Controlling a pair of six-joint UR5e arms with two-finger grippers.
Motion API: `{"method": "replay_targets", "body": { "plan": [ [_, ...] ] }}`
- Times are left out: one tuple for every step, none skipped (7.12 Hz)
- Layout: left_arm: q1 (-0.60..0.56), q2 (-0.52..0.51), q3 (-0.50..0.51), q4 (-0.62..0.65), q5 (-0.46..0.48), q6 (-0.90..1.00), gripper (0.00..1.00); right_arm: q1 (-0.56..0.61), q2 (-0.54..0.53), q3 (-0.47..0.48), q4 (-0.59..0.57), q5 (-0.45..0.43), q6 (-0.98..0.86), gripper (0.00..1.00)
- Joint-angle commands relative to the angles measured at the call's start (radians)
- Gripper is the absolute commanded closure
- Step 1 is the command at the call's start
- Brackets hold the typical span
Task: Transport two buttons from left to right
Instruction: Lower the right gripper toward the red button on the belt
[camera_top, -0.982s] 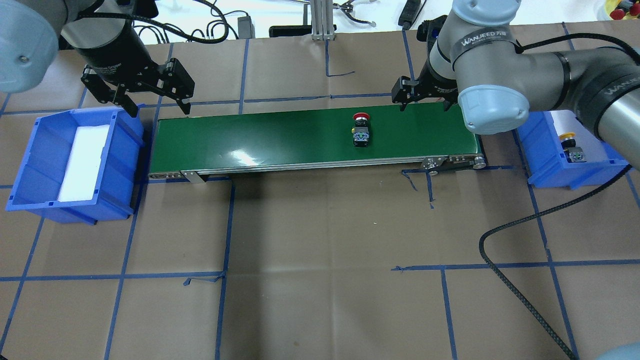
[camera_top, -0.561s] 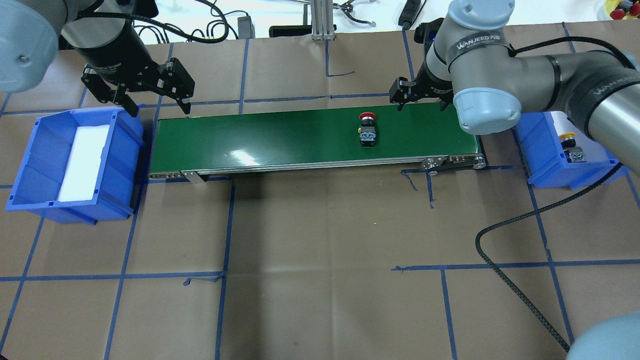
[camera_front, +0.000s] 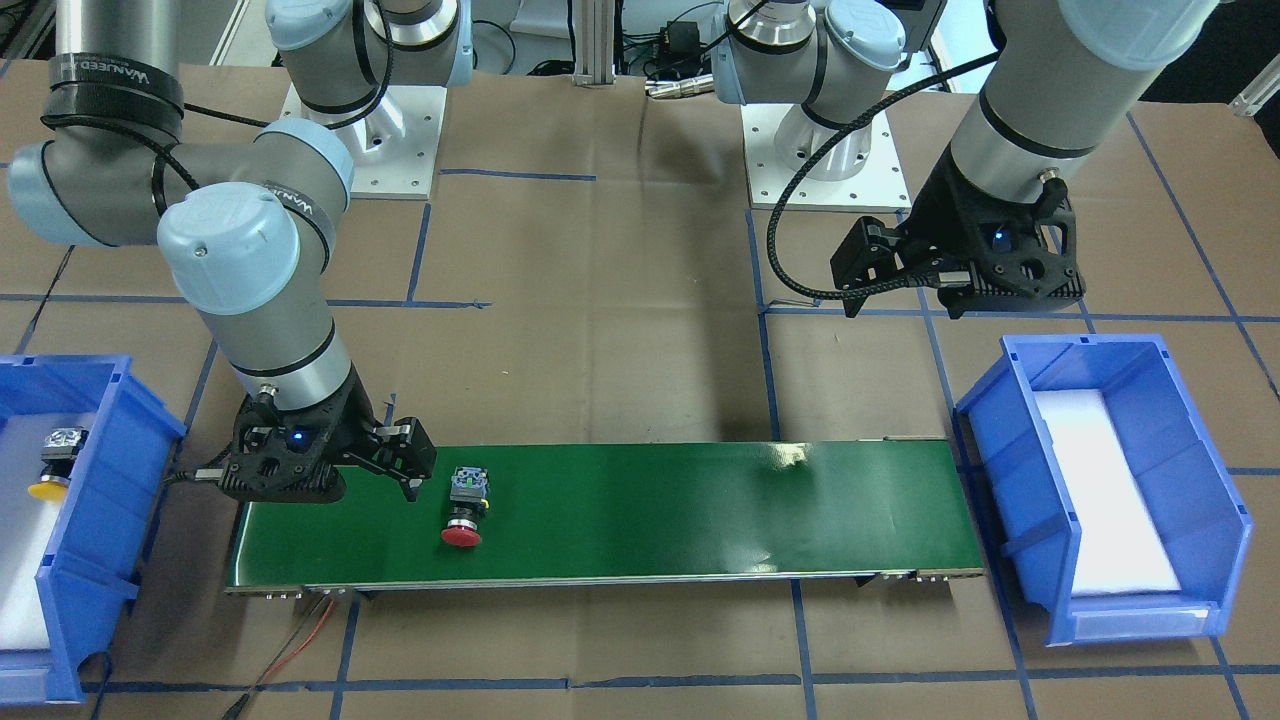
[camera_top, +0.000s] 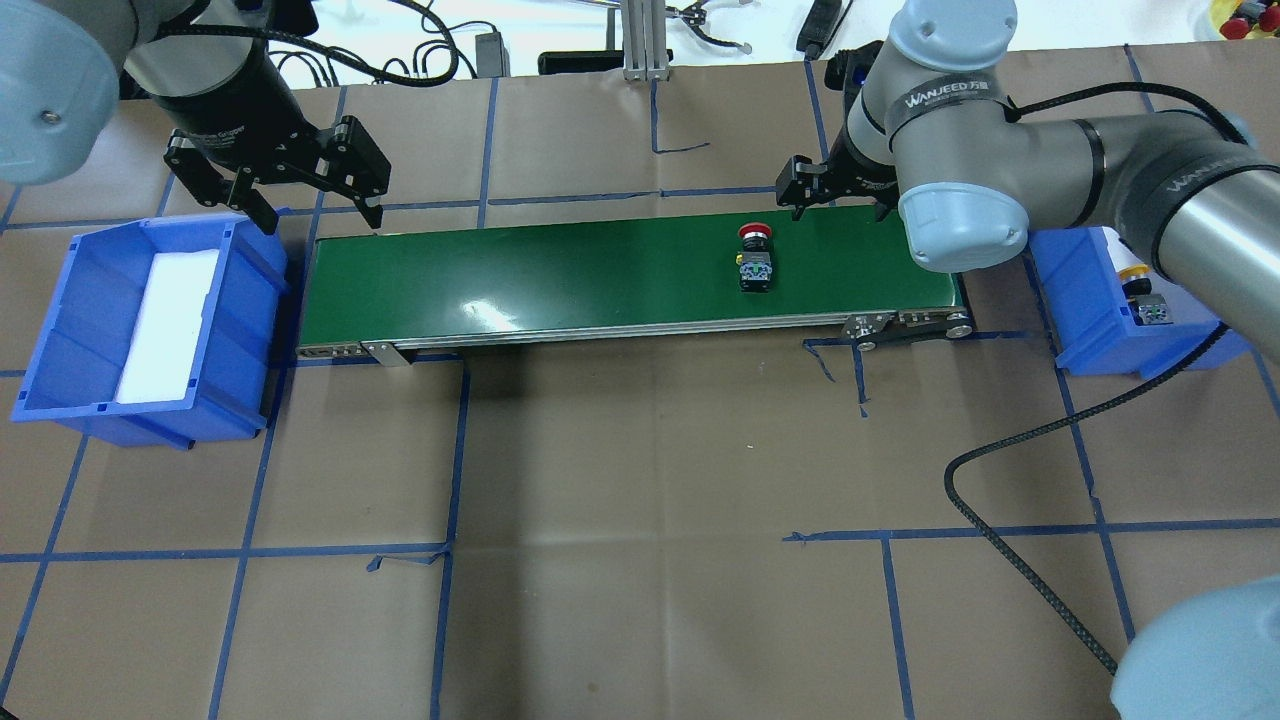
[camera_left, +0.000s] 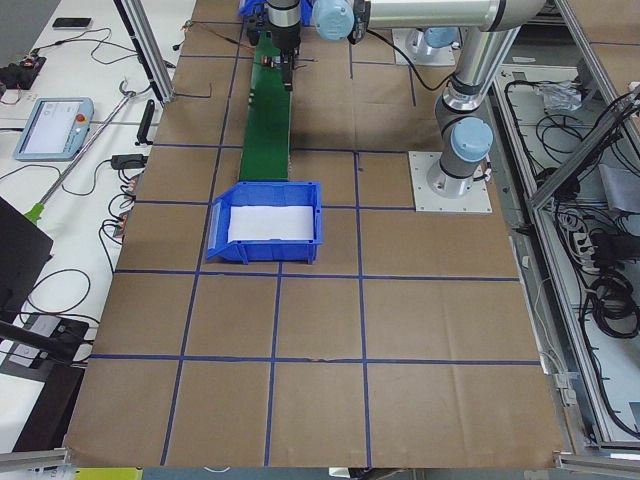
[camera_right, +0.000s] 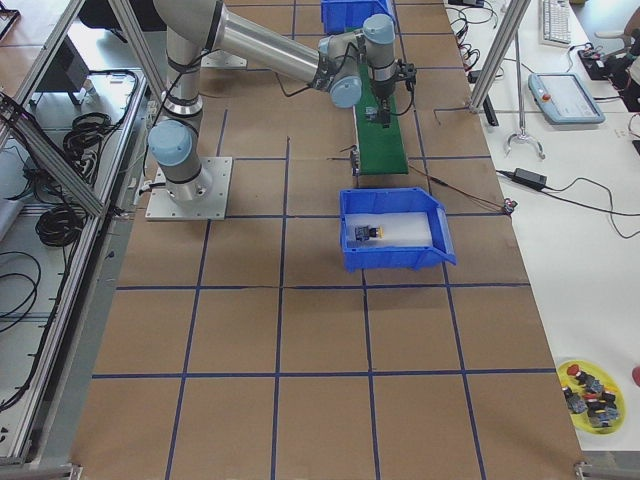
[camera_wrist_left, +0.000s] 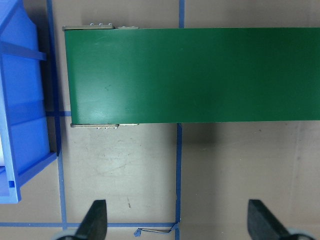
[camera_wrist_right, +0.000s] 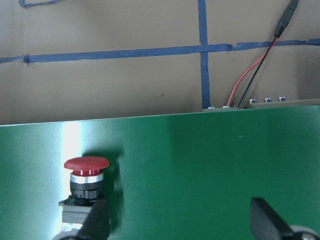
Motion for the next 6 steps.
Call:
{"method": "replay_targets", "body": {
  "plan": [
    [0.0, -0.001, 0.0, 0.0, 0.0, 0.0, 0.0, 0.026, 0.02, 0.001, 0.001, 0.038, 0.068, 0.0],
    [0.0, -0.001, 0.0, 0.0, 0.0, 0.0, 0.0, 0.04, 0.025, 0.001, -0.005, 0.042, 0.079, 0.0],
    [0.0, -0.001, 0.0, 0.0, 0.0, 0.0, 0.0, 0.051, 0.043, 0.001, -0.005, 0.04, 0.091, 0.0],
    [0.0, 0.001, 0.0, 0.0, 0.0, 0.0, 0.0, 0.053, 0.052, 0.001, -0.007, 0.04, 0.096, 0.0],
    [0.0, -0.001, 0.0, 0.0, 0.0, 0.0, 0.0, 0.053, 0.063, 0.001, -0.008, 0.039, 0.093, 0.0],
    [0.0, -0.001, 0.0, 0.0, 0.0, 0.0, 0.0, 0.053, 0.078, -0.002, -0.008, 0.027, 0.09, 0.0]
  ]
}}
